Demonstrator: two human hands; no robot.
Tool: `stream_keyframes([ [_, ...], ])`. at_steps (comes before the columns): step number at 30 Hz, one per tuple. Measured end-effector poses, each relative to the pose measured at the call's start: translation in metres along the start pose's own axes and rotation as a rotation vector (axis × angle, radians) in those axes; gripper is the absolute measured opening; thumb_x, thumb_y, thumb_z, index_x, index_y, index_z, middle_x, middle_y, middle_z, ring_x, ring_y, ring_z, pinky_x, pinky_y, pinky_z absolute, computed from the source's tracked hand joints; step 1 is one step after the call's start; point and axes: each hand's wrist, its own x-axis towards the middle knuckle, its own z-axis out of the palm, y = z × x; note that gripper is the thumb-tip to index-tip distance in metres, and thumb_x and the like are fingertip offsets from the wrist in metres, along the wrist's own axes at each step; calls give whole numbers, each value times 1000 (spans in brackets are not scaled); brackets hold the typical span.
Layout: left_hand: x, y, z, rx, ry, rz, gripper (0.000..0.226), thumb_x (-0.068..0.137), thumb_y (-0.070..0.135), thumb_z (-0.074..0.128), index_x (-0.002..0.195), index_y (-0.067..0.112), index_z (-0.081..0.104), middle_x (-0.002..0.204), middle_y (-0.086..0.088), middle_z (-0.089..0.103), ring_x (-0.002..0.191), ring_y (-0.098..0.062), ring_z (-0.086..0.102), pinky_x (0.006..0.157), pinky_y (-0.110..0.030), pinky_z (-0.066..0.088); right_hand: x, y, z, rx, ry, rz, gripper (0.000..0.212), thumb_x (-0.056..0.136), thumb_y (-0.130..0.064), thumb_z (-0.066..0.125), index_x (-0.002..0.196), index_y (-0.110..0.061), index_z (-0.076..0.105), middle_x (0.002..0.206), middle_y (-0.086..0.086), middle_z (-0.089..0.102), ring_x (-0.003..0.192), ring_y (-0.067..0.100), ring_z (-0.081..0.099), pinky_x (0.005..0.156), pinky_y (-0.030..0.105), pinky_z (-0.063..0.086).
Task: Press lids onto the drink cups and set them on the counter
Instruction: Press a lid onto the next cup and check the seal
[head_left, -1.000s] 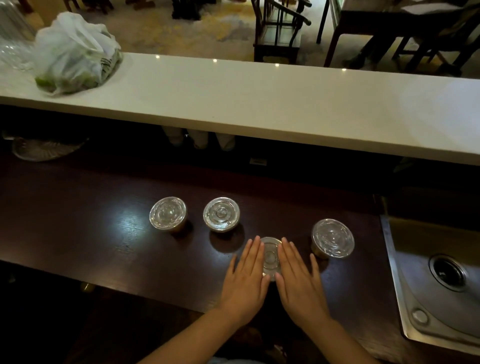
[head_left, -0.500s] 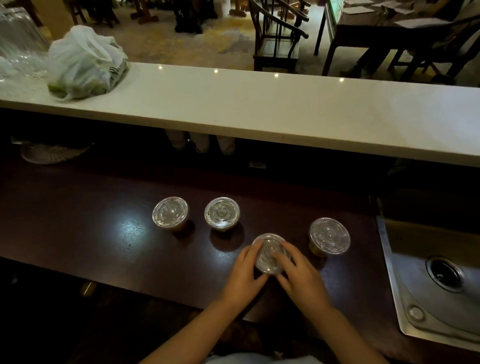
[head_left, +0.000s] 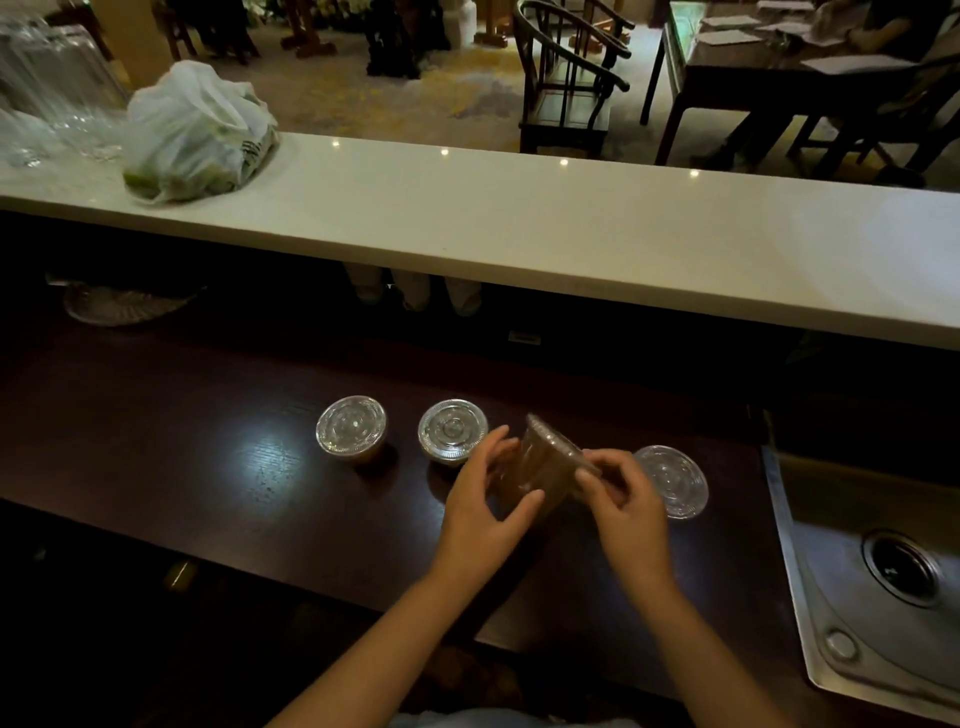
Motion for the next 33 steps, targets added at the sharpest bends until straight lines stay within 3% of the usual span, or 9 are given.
stream_keyframes([
  [3,-5,5,-12,126,-50,175,61,79,30,62,135,20,39,138,2,45,129,-11,41,105,-30,39,-4,-8,11,312,87,252,9,90,-5,52,90,-13,56,91,8,63,81,22,65,64,26,57],
  [5,-11,8,-16,139,-76,231,61,82,28,59,137,13,36,144,-2,39,134,-13,35,109,-27,32,-7,-8,15,405,105,384,8,93,-11,48,98,-9,53,91,10,63,76,26,65,60,29,57],
  [9,-14,13,-19,165,-141,256,64,86,27,53,143,18,26,151,-4,27,140,-13,23,112,-21,23,-13,2,19,201,70,421,13,94,-18,48,98,-9,58,81,6,63,56,13,56,47,20,39],
  [12,-12,14,-27,247,-248,315,64,86,26,54,143,28,26,156,-5,13,142,-14,17,112,-18,20,-16,5,21,183,60,421,15,94,-17,48,87,-12,60,77,5,62,66,13,53,56,20,40],
  [15,-11,13,-35,458,-303,433,64,87,28,56,143,25,28,157,-3,6,145,-22,7,115,-30,17,-20,7,25,436,15,590,16,95,-17,44,92,-11,58,83,9,66,76,18,62,71,27,48],
  [19,-8,12,-41,721,-329,552,66,86,34,56,145,20,28,156,-2,18,145,-21,7,115,-49,15,-25,11,28,663,8,731,16,95,-16,45,93,-11,59,73,6,72,66,15,69,58,25,55],
  [28,-6,11,-40,771,-404,561,67,86,37,57,144,18,30,153,3,25,143,-12,12,115,-44,17,-30,20,29,756,-2,866,21,94,-15,46,109,-7,57,79,12,72,67,19,70,55,25,56],
  [33,-6,11,-35,713,-370,530,68,85,35,57,144,18,29,154,3,24,144,-13,12,115,-44,21,-27,19,26,722,67,813,21,93,-14,47,111,-6,56,84,14,70,64,18,69,53,25,55],
])
